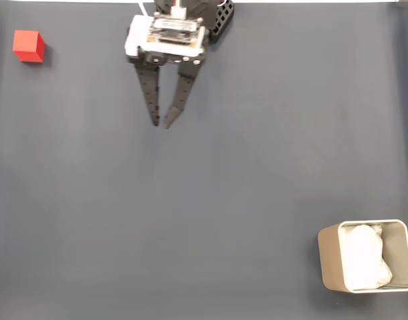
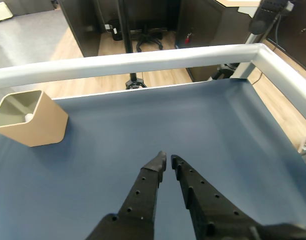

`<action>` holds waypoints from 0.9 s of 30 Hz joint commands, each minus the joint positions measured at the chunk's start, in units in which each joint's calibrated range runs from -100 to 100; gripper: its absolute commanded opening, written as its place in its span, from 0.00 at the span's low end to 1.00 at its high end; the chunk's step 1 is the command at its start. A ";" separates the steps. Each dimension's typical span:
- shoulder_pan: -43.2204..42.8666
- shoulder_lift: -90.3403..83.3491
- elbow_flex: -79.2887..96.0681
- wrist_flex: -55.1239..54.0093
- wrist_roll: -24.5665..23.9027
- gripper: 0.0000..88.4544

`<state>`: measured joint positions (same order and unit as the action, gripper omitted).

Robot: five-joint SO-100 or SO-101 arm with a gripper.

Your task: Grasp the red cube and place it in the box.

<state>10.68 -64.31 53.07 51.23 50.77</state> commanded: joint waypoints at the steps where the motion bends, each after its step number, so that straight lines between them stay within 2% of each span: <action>1: 3.24 2.00 -5.90 0.90 0.39 0.00; 20: 17.02 9.54 -19.04 6.64 -1.76 0.00; 27: 24.54 10.67 -20.77 7.95 -1.56 0.00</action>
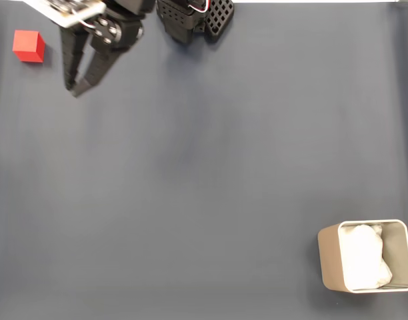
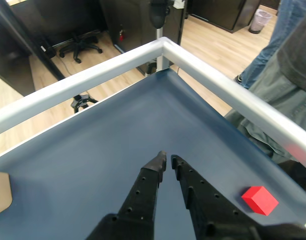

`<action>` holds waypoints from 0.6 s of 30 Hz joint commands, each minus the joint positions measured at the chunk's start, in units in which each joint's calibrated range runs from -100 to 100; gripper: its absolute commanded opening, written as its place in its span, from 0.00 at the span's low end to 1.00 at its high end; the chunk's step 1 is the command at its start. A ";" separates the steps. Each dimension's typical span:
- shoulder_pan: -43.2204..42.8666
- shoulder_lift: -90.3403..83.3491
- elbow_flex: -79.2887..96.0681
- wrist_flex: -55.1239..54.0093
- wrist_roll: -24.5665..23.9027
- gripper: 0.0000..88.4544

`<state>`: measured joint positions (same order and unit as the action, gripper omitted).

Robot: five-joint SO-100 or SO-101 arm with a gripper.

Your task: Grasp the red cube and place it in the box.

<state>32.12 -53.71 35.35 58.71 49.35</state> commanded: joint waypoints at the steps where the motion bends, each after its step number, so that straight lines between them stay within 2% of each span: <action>1: 4.38 -0.10 -2.78 0.63 0.00 0.00; 10: 14.04 -0.36 -1.14 4.24 0.88 0.00; 18: 20.72 -0.10 -0.41 4.49 -0.29 0.00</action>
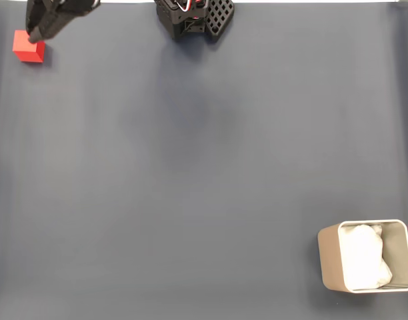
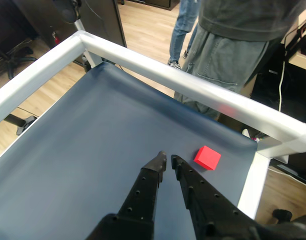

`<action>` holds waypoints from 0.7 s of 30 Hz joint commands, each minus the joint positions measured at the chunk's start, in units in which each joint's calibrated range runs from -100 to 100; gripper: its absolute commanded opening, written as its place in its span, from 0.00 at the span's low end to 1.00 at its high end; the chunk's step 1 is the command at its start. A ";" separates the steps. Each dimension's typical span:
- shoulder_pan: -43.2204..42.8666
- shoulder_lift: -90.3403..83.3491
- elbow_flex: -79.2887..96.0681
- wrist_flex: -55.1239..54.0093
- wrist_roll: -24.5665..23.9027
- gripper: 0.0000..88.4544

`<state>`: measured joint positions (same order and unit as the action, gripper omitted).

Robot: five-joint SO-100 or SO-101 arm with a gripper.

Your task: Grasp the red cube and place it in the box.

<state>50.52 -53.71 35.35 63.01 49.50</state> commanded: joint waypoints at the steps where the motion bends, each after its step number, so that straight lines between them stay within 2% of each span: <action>1: 3.17 -0.01 -0.22 0.27 -0.54 0.00; 21: 14.82 8.22 -0.22 -0.06 -0.29 0.03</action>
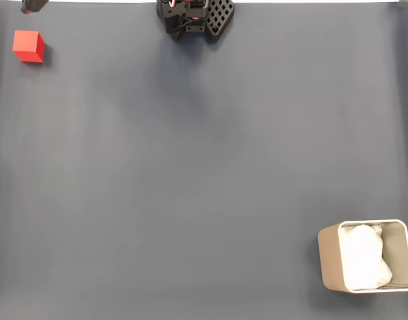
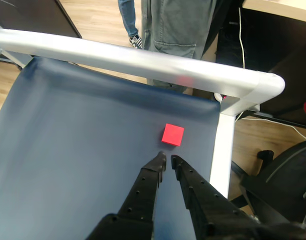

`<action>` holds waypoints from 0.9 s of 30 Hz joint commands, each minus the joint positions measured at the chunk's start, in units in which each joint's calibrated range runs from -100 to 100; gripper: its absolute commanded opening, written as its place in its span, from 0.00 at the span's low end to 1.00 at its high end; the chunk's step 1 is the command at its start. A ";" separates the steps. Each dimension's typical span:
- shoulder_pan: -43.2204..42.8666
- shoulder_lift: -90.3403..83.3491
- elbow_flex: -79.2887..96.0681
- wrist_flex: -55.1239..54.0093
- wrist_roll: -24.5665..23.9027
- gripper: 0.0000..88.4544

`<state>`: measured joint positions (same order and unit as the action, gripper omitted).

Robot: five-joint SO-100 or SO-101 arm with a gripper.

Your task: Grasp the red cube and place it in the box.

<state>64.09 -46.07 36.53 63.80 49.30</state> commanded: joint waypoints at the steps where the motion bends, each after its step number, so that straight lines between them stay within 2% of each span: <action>1: 1.53 1.01 -1.40 -0.93 -0.10 0.04; 17: 3.45 6.99 -1.58 -3.23 -3.81 0.28; 27: 4.37 11.15 -1.86 -4.95 -4.88 0.36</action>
<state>67.66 -35.30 36.62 60.22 44.81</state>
